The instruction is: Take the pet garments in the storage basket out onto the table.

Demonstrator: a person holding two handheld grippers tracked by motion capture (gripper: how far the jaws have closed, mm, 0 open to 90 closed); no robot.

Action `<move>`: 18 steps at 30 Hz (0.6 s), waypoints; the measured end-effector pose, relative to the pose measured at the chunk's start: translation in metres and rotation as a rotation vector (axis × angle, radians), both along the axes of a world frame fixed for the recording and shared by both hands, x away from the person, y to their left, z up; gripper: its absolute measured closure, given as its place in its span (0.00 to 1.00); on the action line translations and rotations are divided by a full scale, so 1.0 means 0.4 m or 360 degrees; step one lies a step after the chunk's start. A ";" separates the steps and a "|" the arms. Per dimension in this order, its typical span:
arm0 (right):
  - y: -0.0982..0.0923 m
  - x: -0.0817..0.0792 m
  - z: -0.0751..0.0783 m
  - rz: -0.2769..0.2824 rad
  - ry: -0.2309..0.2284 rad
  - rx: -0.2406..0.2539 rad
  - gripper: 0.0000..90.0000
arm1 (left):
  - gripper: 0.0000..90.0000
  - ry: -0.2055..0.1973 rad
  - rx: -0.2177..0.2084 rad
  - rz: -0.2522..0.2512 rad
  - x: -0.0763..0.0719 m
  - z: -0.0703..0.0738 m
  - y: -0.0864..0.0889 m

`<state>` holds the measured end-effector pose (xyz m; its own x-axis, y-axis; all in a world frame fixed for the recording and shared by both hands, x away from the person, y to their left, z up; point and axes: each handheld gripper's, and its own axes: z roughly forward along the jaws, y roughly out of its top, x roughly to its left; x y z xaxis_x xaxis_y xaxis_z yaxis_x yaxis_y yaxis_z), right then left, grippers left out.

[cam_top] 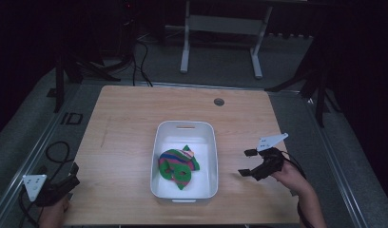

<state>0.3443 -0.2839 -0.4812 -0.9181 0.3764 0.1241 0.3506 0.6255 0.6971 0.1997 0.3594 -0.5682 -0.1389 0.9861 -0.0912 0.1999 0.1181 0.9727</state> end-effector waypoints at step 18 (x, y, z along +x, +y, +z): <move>0.187 0.014 0.099 0.0248 -0.0029 -0.0135 0.15 | 0.01 0.0002 -0.0001 -0.0013 0.000 0.000 0.001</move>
<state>0.3497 -0.2092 -0.4418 -0.9679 0.2379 0.0805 0.2326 0.7282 0.6447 0.1998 0.3596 -0.5682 -0.1312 0.9871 -0.0915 0.2021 0.1169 0.9724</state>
